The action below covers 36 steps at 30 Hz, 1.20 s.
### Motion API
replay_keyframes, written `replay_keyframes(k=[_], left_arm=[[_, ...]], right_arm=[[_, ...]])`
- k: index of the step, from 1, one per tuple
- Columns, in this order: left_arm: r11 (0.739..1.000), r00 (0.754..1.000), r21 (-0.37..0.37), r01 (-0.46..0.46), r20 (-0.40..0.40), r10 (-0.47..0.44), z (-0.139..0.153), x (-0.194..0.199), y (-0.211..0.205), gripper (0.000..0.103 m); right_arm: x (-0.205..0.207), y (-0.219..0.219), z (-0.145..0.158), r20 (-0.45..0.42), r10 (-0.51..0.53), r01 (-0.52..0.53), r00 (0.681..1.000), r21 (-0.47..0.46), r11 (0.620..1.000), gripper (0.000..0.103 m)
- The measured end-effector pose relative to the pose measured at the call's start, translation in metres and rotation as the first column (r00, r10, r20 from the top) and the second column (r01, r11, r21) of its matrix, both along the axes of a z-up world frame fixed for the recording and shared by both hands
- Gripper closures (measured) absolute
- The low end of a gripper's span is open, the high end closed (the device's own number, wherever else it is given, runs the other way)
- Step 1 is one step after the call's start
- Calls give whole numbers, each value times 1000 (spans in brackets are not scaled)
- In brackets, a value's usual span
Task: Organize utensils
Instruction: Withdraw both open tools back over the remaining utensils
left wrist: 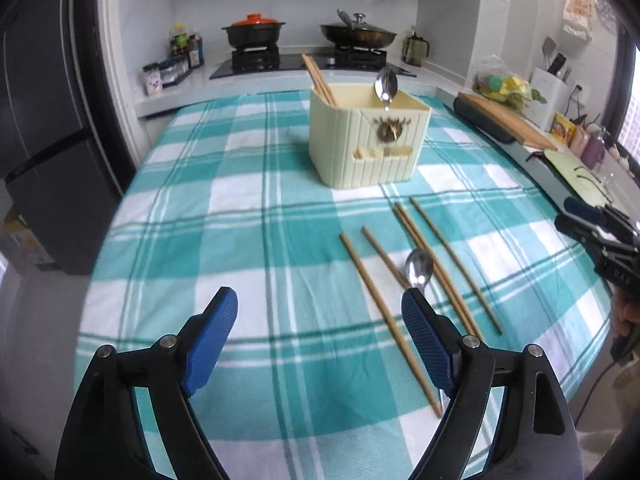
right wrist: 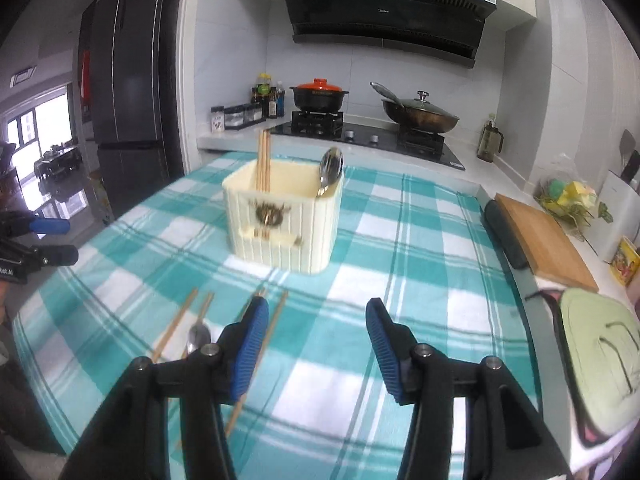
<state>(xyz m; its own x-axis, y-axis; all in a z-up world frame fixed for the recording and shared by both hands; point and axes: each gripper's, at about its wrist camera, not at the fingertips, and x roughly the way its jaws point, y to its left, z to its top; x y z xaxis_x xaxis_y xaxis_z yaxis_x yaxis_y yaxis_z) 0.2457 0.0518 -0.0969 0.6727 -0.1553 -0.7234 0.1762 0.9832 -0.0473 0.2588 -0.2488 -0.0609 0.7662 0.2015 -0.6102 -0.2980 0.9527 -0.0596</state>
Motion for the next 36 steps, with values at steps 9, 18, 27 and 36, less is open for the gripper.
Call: replay_keyframes(k=[9, 18, 27, 36], left_arm=[[991, 989, 31, -130, -62, 132, -77, -21, -2, 18], [982, 979, 19, -187, -85, 188, -94, -14, 8, 18], [989, 983, 43, -138, -114, 142, -98, -7, 0, 6], [990, 983, 46, -131, -120, 136, -99, -8, -1, 3]], right_arm=[[-73, -9, -88, -70, -129, 129, 989, -6, 992, 51], [-66, -28, -121, -123, -199, 197, 972, -32, 980, 51], [-60, -32, -128, -159, -230, 232, 960, -9, 973, 51], [-60, -29, -128, -155, -237, 237, 959, -21, 971, 51]])
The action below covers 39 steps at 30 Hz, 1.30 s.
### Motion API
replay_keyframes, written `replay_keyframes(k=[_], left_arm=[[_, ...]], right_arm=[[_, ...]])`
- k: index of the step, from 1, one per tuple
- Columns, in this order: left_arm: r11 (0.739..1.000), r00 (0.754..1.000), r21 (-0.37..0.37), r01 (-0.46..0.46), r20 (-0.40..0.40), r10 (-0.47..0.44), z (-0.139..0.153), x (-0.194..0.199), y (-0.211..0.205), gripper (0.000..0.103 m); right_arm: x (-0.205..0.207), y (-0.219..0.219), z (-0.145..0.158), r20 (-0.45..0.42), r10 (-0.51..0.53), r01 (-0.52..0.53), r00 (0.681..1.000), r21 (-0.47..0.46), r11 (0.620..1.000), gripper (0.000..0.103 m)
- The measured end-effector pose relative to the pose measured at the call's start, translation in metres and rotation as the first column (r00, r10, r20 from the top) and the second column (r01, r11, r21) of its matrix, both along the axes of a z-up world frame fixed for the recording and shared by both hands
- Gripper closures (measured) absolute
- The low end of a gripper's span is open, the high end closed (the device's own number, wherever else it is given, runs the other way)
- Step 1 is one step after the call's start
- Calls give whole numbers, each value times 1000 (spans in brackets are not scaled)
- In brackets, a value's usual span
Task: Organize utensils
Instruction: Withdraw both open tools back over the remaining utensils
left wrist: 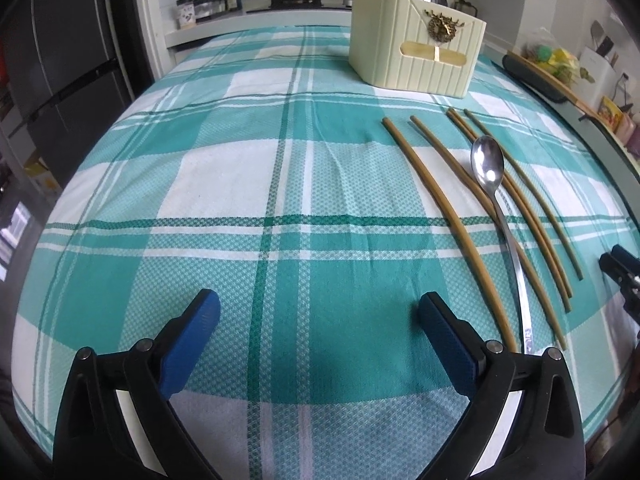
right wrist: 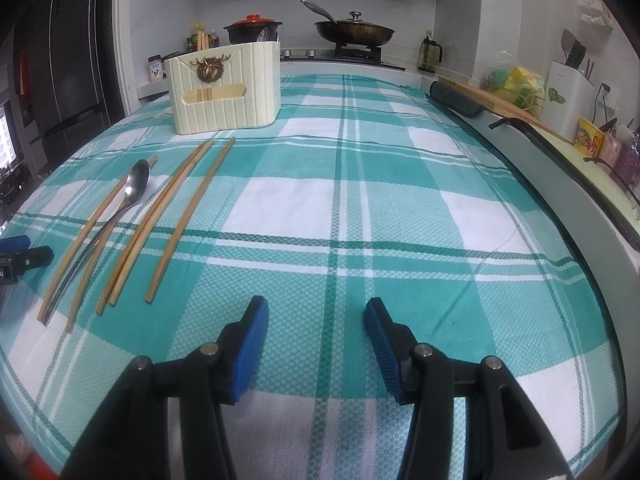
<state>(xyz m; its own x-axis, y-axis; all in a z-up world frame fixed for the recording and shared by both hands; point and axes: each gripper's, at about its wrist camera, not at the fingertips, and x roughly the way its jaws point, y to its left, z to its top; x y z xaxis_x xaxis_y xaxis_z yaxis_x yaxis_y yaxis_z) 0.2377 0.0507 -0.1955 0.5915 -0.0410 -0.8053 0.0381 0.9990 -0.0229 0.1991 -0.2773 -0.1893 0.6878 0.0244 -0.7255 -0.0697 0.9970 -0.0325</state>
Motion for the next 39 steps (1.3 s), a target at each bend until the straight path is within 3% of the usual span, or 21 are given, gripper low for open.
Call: replay_keyframes(k=[39], left_arm=[[1000, 1000, -23, 8, -1, -8, 0, 1, 0, 1]], right_arm=[[0, -1, 0, 5, 3, -3, 1000, -11, 1000, 51]])
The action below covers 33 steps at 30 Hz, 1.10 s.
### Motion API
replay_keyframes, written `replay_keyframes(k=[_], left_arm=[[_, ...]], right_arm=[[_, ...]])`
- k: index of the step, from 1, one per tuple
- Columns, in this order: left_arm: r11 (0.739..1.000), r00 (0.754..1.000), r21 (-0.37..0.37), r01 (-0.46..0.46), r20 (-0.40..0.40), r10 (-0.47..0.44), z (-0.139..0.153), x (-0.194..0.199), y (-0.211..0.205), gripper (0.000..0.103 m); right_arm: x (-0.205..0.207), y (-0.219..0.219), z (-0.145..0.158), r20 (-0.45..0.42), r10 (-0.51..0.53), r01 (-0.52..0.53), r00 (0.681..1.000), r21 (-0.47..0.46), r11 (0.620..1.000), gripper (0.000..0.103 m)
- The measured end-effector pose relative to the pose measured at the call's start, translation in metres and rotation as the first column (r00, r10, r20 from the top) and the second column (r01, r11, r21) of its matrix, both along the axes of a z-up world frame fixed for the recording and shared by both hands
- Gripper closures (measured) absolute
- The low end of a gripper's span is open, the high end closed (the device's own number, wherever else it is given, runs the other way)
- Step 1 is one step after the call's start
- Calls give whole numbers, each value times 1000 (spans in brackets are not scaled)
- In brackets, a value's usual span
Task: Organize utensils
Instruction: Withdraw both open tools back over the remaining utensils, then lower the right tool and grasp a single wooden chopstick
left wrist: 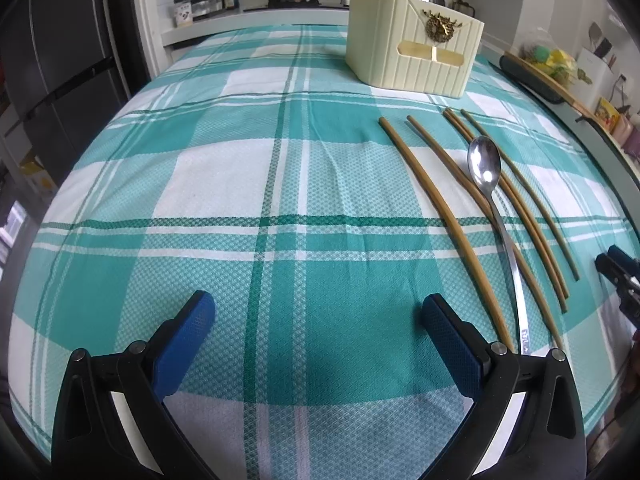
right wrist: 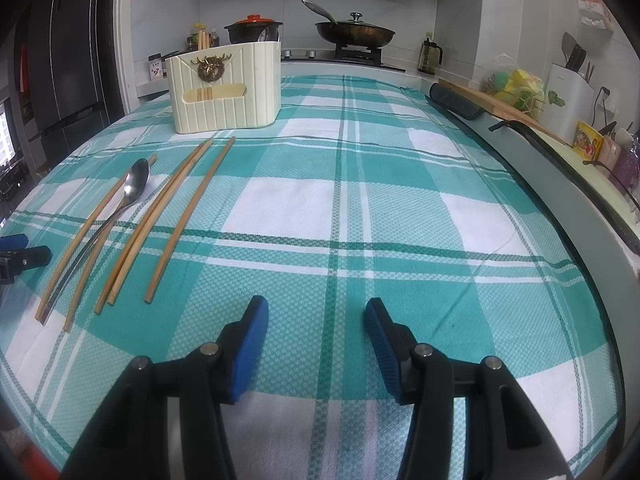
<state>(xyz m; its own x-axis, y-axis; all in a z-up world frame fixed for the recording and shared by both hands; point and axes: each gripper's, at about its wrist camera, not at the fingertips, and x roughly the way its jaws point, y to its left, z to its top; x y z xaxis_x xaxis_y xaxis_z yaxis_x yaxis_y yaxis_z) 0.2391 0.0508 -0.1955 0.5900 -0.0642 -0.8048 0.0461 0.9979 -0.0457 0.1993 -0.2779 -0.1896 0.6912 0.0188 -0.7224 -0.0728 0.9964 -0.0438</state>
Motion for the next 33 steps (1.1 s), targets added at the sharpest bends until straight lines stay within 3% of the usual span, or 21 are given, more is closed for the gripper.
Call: replay_keyframes(k=[6, 10, 14, 21, 26, 28, 30, 33], left_arm=[[994, 997, -96, -51, 57, 56, 14, -9, 12, 2], [985, 999, -172, -21, 32, 27, 27, 5, 1, 1], [992, 1000, -125, 12, 7, -11, 28, 28, -29, 2], [994, 1000, 106, 18, -18, -16, 8, 51, -61, 2], [998, 998, 53, -41, -35, 43, 3, 53, -43, 1], [998, 998, 57, -39, -38, 42, 3, 52, -41, 1], [998, 999, 62, -28, -39, 30, 3, 50, -44, 3], [998, 1000, 69, 9, -30, -7, 6, 49, -53, 15]], right_arm=[[0, 0, 0, 0, 0, 0, 1000, -1, 1000, 51], [0, 0, 0, 2, 0, 0, 1000, -7, 1000, 51], [0, 0, 0, 1, -1, 1, 1000, -5, 1000, 51], [6, 4, 16, -50, -21, 24, 999, 48, 999, 51], [36, 53, 33, -58, 180, -177, 982, 55, 983, 52], [55, 66, 25, -83, 203, -198, 976, 59, 978, 61], [73, 77, 16, -108, 211, -208, 971, 37, 977, 63], [90, 85, 7, -143, 234, -229, 962, 47, 972, 65]])
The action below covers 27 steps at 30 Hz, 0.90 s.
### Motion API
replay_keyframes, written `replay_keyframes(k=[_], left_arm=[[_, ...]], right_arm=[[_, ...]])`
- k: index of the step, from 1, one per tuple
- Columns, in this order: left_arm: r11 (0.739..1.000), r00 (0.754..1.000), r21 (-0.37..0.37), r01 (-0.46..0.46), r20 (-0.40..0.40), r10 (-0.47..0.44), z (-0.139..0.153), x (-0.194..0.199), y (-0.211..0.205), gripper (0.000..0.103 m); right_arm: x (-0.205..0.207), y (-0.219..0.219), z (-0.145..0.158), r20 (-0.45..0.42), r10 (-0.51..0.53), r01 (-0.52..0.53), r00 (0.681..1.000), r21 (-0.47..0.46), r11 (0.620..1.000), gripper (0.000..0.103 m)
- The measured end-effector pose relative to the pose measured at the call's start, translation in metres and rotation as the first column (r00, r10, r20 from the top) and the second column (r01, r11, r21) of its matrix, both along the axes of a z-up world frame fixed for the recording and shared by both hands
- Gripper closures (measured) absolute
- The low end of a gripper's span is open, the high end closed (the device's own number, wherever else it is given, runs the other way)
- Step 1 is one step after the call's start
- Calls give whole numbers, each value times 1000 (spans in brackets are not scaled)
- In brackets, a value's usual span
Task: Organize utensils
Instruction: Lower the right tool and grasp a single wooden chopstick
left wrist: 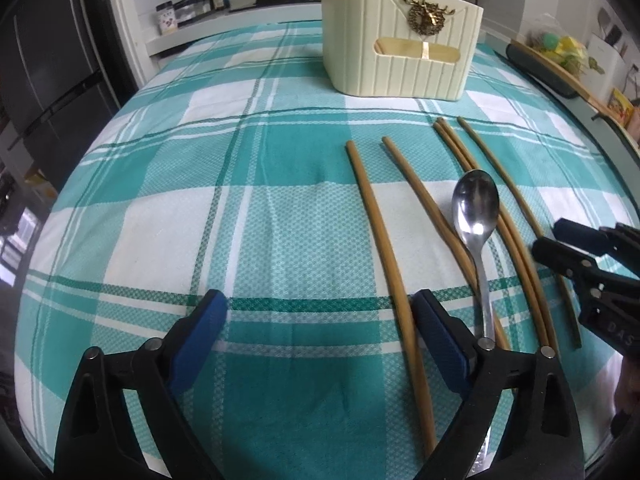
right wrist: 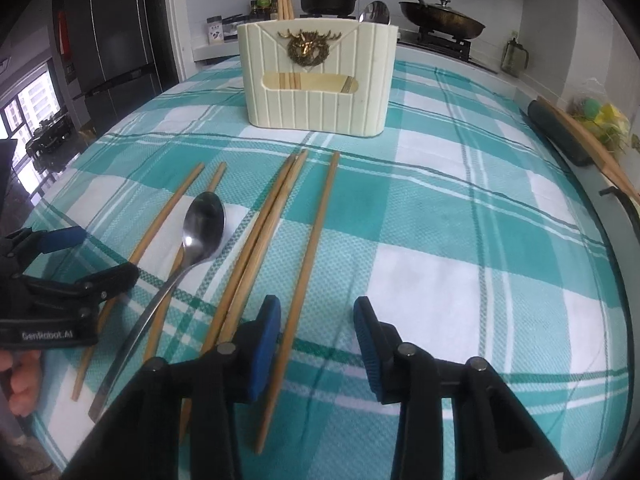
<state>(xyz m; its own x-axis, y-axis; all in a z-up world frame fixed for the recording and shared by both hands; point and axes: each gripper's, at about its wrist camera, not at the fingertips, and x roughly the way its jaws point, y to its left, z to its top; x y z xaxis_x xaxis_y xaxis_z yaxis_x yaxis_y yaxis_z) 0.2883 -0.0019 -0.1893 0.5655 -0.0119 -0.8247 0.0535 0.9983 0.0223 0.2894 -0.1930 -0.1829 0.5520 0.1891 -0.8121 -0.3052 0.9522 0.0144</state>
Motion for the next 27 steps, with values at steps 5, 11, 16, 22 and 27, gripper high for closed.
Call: replay_keyframes(k=[5, 11, 16, 22, 27], left_arm=[[996, 996, 21, 85, 23, -85, 6, -2, -18, 75], [997, 998, 58, 55, 29, -57, 6, -12, -7, 96], [999, 1000, 41, -6, 16, 6, 6, -26, 33, 93], [997, 998, -67, 30, -49, -34, 10, -22, 69, 47], [987, 990, -151, 54, -121, -72, 11, 4, 80, 47]], right_arm=[[8, -1, 0, -10, -12, 12, 1000, 2, 1000, 92], [-6, -32, 1, -2, -141, 141, 990, 10, 990, 97], [-36, -71, 1, 0, -223, 223, 975, -19, 975, 97], [-61, -92, 6, -37, -189, 186, 981, -81, 979, 86], [-48, -97, 17, -80, -120, 118, 990, -18, 993, 69]])
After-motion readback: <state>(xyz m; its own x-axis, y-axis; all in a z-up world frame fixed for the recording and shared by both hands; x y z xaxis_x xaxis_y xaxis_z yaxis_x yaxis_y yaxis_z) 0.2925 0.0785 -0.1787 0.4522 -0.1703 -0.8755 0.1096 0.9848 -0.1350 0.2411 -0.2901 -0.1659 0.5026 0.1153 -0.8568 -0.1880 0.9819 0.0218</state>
